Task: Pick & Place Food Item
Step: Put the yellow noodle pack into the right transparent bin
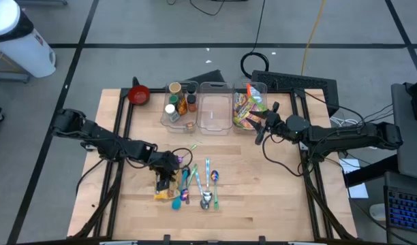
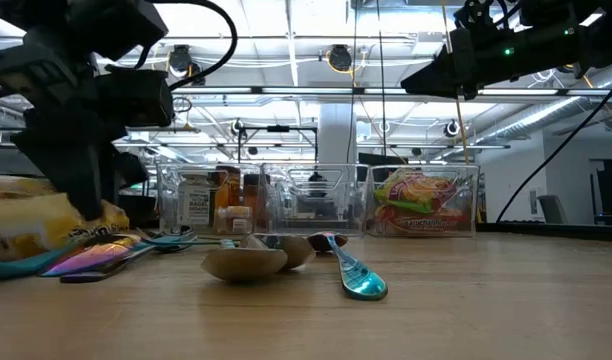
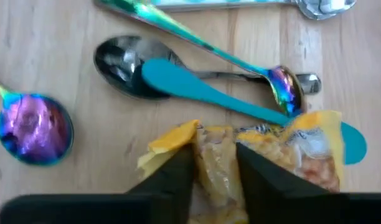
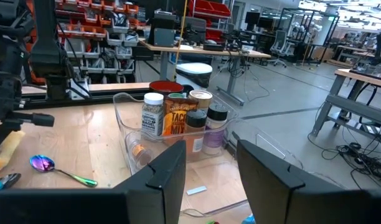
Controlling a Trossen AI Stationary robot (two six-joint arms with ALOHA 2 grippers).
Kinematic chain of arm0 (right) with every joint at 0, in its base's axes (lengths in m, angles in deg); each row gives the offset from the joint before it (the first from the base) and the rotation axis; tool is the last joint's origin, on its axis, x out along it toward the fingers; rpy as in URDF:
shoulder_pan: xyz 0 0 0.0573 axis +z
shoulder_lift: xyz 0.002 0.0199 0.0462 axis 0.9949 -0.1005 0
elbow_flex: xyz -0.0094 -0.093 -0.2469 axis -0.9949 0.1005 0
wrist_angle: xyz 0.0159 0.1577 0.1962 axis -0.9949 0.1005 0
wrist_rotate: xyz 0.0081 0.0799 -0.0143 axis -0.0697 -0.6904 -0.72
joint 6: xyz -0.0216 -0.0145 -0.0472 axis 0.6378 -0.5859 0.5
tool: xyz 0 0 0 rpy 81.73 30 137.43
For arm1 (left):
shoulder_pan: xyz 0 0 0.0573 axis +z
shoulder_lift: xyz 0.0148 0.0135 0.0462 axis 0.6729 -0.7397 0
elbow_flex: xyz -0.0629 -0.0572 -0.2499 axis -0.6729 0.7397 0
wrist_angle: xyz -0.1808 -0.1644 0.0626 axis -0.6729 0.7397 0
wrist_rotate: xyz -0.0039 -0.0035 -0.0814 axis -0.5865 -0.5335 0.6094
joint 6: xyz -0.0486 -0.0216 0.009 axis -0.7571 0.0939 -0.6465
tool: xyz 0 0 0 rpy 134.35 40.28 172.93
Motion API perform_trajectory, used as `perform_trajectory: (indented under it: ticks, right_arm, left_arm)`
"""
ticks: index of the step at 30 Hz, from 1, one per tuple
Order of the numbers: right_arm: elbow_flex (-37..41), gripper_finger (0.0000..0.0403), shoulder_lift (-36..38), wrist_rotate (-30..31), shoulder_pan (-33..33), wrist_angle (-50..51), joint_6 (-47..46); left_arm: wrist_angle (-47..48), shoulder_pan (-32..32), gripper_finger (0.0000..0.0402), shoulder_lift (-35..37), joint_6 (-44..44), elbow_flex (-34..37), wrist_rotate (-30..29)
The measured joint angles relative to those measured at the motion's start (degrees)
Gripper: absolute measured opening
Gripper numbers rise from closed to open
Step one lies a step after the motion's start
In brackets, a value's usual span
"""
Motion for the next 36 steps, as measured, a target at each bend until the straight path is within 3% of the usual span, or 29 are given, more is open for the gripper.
perform_trajectory:
  ticks: [5, 7, 14, 29, 36]
  right_arm:
    - [0.00, 0.0134, 0.00, 0.02, 0.00, 0.00, -0.02]
    - [0.00, 0.0134, 0.00, 0.02, 0.00, 0.00, -0.02]
    - [0.00, 0.0134, 0.00, 0.00, 0.00, -0.02, -0.02]
    - [-0.02, 0.0134, 0.00, -0.27, 0.00, -1.74, -4.62]
    - [-0.02, 0.0134, -0.42, -10.07, -0.02, -7.40, -6.87]
  left_arm:
    - [0.15, 0.04, 0.0018, 0.12, 3.16, 0.04, 2.17]
    - [0.33, 0.09, 0.0007, 1.01, 4.65, 0.07, 3.32]
    - [4.86, 0.09, 0.0004, 6.38, 8.03, -3.17, 1.67]
    - [5.54, 0.09, 0.0014, 15.12, 28.37, -14.11, -13.13]
    - [-0.53, 0.09, 0.0010, 15.10, 40.48, -16.90, -20.40]
